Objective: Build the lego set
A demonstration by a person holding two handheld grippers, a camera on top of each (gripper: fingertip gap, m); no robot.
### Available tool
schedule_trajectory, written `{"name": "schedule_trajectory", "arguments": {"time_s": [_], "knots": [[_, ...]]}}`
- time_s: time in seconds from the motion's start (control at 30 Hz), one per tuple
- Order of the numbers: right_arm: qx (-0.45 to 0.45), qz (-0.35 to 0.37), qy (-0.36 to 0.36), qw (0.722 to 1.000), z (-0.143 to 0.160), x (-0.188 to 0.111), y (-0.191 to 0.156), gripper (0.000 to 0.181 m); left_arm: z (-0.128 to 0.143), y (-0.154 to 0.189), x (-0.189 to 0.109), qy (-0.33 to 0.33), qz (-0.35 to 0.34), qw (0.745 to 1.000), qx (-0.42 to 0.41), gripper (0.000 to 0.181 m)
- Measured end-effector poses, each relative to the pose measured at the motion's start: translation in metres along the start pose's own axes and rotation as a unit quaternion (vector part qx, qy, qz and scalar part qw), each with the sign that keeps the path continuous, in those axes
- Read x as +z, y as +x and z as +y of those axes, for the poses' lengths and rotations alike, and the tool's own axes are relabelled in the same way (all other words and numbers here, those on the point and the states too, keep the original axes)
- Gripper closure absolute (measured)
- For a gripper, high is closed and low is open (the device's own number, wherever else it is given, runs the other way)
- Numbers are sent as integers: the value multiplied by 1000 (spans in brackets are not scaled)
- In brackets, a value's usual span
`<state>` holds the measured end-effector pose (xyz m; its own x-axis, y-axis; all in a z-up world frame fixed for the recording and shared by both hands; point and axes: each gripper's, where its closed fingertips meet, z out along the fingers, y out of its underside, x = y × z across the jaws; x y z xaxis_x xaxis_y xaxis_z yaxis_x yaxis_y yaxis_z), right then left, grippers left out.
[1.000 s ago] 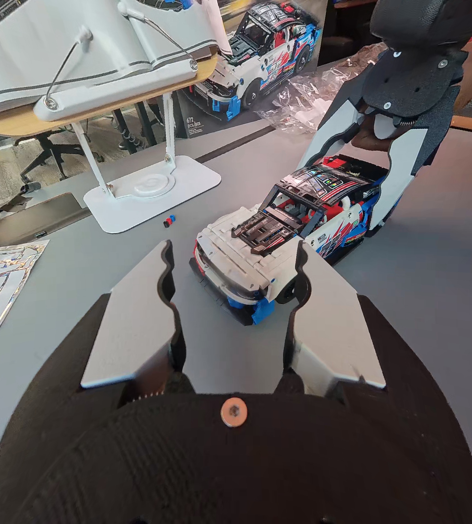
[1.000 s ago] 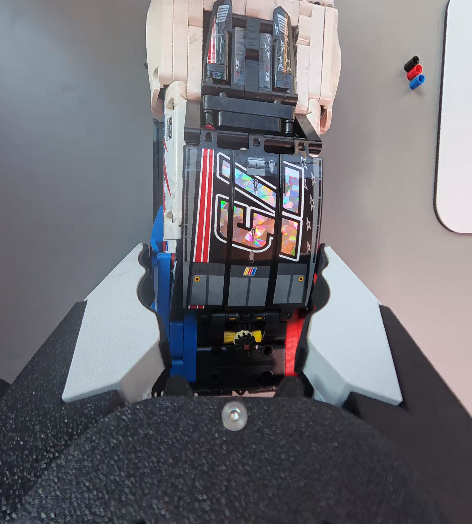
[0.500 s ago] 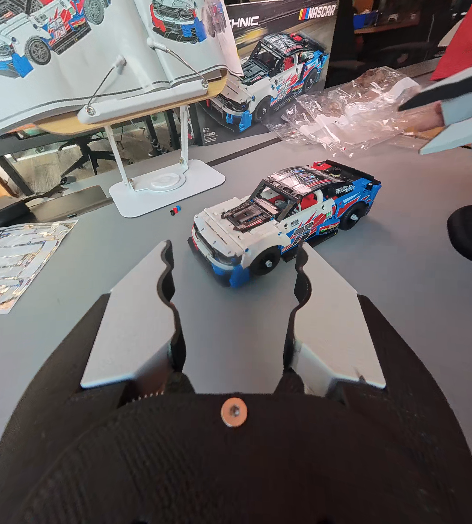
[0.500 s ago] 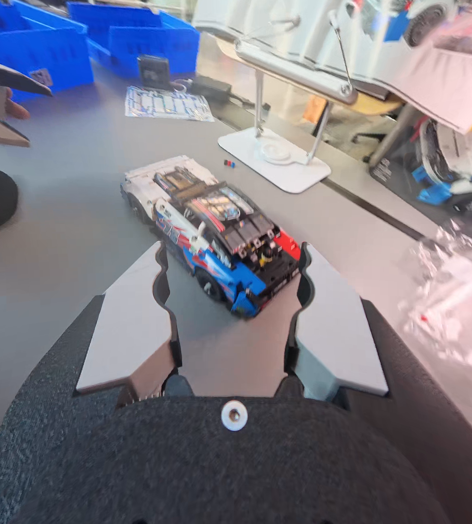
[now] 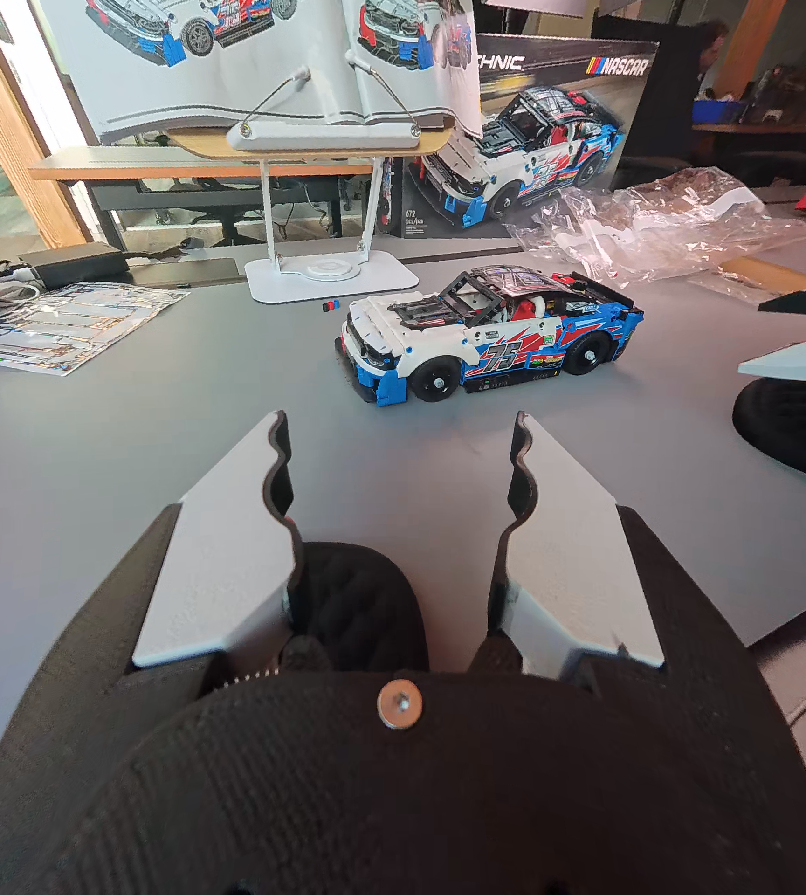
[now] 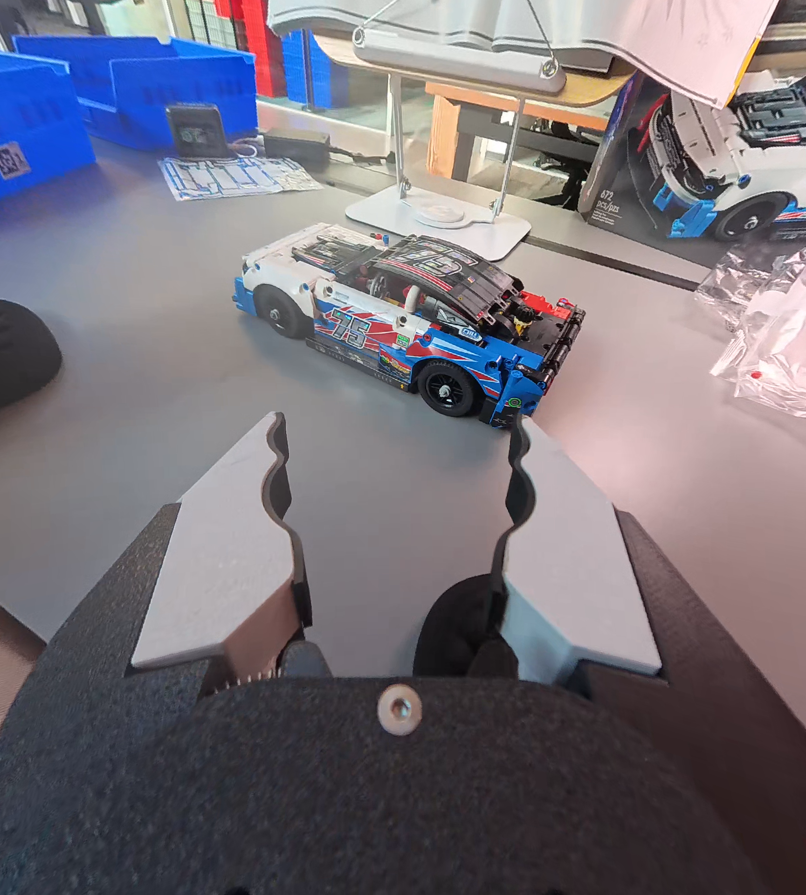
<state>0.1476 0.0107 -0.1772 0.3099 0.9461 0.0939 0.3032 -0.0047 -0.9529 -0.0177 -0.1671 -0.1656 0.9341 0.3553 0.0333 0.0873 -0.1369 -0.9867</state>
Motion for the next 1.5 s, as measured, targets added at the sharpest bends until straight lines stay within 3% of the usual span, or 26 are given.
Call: {"name": "schedule_trajectory", "arguments": {"time_s": [0.2, 0.6, 0.83, 0.97, 1.17, 1.33, 1.5], "knots": [[6, 4, -19, 1000, 12, 13, 7, 95, 1, -3, 12, -7, 9, 1000, -12, 93], [20, 9, 1, 1000, 6, 20, 8, 99, 1, -7, 21, -2, 2, 1000, -10, 97], [2, 45, 21, 999, -15, 12, 42, 101, -8, -10, 23, 5, -4, 1000, 0, 98], [-24, 56, 31, 998, -46, 27, 65, 100, -42, -24, 36, 10, -24, 999, 35, 98], [-28, 22, 84, 996, -130, 76, 94, 99, -116, -55, 77, 42, -43, 997, 57, 98], [-3, 23, 121, 992, -206, 126, 140, 104, -159, -65, 121, 50, -50, 994, 78, 98], [-22, 66, 112, 991, -236, 181, 176, 103, -191, -61, 163, 58, -37, 995, 75, 97]]}}
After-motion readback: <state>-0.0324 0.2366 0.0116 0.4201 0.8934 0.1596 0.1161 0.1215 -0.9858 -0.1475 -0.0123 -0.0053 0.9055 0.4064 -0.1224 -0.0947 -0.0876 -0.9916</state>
